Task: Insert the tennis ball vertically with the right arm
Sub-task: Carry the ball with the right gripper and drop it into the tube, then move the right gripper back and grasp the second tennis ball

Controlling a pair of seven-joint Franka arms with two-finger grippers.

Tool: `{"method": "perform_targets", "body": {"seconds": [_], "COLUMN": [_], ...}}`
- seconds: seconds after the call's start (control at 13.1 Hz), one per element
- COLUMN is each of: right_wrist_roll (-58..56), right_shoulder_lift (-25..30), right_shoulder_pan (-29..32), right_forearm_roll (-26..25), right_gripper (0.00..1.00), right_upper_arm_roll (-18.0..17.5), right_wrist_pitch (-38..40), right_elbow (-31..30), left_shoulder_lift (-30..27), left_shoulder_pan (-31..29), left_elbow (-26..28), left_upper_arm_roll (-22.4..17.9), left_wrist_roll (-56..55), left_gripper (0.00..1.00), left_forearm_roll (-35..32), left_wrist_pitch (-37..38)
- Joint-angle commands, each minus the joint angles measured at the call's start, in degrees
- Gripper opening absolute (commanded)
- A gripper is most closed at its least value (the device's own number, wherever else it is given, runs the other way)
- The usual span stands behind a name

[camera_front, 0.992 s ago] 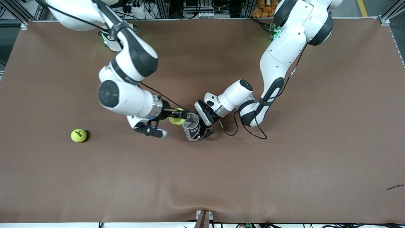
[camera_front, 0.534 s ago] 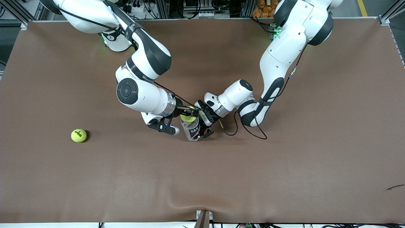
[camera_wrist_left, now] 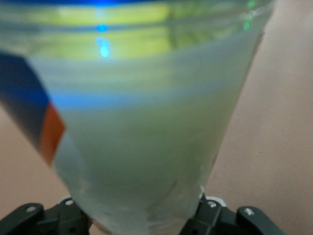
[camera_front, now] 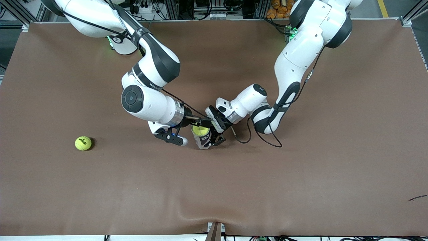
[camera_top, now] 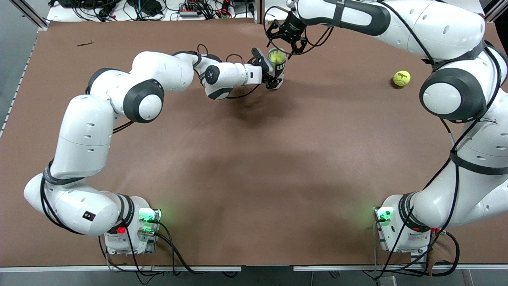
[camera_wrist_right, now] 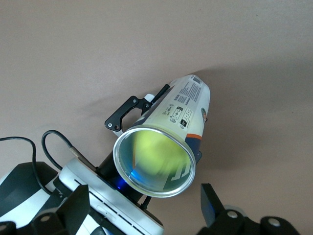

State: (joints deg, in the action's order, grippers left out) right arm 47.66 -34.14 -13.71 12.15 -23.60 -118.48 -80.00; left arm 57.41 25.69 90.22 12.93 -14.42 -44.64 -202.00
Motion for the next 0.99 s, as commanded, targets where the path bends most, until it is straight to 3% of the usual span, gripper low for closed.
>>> {"method": "perform_targets", "body": {"seconds": [0.0, 0.23, 0.38, 0.61, 0.92], "right_wrist_roll": [0.0, -3.8, -11.8, -26.2, -46.4], "right_shoulder_lift": [0.1, 0.5, 0.5, 0.0, -2.8], "right_shoulder_pan": [0.9, 6.0, 10.7, 19.4, 28.2], "right_forearm_roll": [0.3, -2.6, -7.5, -13.9, -22.4], "right_gripper": [1.00, 1.00, 1.00, 1.00, 1.00], "right_upper_arm_roll": [-0.3, -0.3, -0.2, 0.0, 3.5], "right_wrist_pitch": [0.3, 2.0, 7.2, 13.7, 14.1], "right_elbow": [0.8, 0.5, 0.6, 0.1, -1.4], "left_shoulder_lift": [0.1, -0.1, 0.0, 0.2, 0.2], "left_shoulder_pan": [-0.1, -0.2, -0.2, -0.1, -0.1], "left_elbow": [-0.6, -0.6, -0.6, -0.6, -0.7], "left_upper_arm_roll": [0.1, 0.1, 0.1, 0.1, 0.1], "left_wrist_roll": [-0.7, -0.7, -0.7, -0.7, -0.7], "left_gripper": [0.74, 0.74, 0.75, 0.86, 0.86], "left_forearm_roll": [-1.3, -1.3, -1.3, -1.3, -1.2], "left_wrist_pitch": [-0.7, -0.7, -0.7, -0.7, -0.7]}}
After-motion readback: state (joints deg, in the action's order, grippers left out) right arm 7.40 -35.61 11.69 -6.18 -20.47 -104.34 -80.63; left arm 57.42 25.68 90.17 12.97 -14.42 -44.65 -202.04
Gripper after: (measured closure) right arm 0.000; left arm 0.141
